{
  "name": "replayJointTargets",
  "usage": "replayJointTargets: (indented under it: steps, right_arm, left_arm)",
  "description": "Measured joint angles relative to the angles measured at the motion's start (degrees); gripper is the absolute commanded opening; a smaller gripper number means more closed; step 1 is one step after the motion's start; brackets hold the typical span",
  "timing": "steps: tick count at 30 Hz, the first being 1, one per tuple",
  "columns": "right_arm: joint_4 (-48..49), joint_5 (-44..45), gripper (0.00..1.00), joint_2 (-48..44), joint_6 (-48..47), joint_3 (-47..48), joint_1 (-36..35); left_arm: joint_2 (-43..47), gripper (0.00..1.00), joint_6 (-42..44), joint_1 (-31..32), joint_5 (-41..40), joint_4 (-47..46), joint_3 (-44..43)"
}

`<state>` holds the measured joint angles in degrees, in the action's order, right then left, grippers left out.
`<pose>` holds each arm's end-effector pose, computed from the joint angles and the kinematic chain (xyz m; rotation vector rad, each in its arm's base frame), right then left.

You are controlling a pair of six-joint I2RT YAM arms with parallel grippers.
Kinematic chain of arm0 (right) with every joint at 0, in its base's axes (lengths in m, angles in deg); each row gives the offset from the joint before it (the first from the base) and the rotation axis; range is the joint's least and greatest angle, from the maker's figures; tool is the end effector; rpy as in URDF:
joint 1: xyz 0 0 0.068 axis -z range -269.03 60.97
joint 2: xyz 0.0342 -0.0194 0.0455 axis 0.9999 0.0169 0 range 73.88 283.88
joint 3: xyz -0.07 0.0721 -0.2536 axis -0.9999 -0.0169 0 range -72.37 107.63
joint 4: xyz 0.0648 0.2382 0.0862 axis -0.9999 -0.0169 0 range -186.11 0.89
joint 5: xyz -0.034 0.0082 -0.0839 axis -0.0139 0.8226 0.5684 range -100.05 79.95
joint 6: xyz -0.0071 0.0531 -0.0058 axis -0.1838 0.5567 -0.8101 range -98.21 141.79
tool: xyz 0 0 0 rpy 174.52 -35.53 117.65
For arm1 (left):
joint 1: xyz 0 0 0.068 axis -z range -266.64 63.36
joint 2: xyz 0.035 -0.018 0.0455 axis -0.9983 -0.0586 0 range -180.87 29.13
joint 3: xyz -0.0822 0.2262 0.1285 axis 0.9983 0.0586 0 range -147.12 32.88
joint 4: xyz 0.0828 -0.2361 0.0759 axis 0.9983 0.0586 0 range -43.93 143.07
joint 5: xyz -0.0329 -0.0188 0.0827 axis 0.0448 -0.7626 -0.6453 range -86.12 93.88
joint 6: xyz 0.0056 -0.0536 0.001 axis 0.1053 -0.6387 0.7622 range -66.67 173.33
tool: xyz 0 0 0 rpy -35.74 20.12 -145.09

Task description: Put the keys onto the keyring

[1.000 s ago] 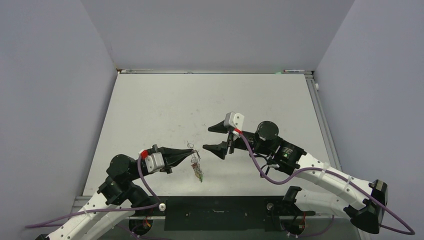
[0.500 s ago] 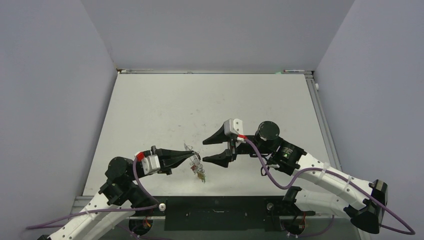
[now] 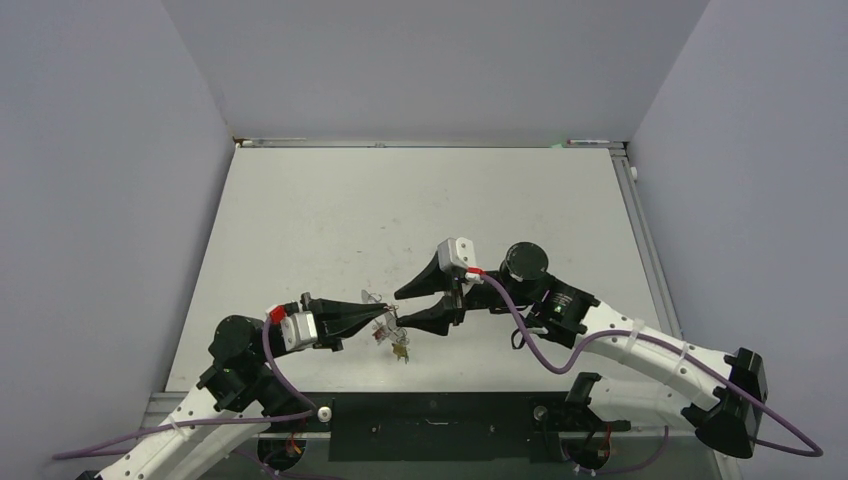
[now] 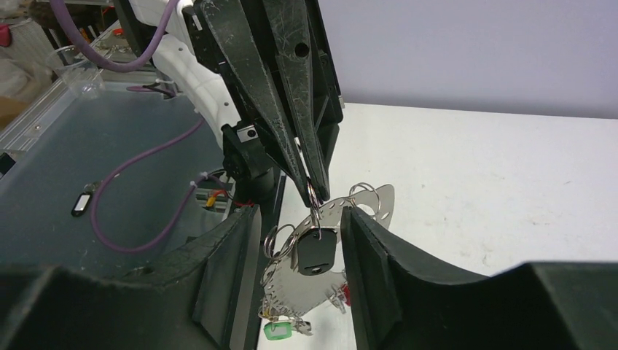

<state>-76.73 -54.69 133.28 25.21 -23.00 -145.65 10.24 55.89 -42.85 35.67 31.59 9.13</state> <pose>0.1092 0.2113 0.3612 -1.3172 1.1148 1.3910 0.0648 -0.0881 0.3141 0.9530 0.9511 -0.9534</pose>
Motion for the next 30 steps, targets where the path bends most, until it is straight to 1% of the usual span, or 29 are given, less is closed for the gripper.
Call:
replayJointTargets:
  steps: [12,16,20,28,30]
  right_arm:
    - [1.40,0.04,0.37,2.03,0.13,0.00,-0.83]
    - [1.70,0.09,0.32,2.25,0.13,-0.02,-0.85]
    - [2.49,0.24,0.25,2.29,0.17,-0.24,-0.85]
    - [3.85,0.26,0.26,3.30,0.31,-0.63,-1.20]
    - [3.87,0.28,0.15,3.65,0.31,-0.63,-1.22]
  left_arm:
    - [0.28,0.00,-0.02,-0.02,0.00,-0.35,0.02]
    - [0.37,0.00,-0.02,0.00,0.02,-0.35,0.02]
    - [0.37,0.00,-0.02,-0.02,0.02,-0.37,0.02]
    - [0.42,0.00,-0.02,-0.02,0.07,-0.35,0.02]
    - [0.46,0.00,-0.02,0.00,0.07,-0.35,0.02]
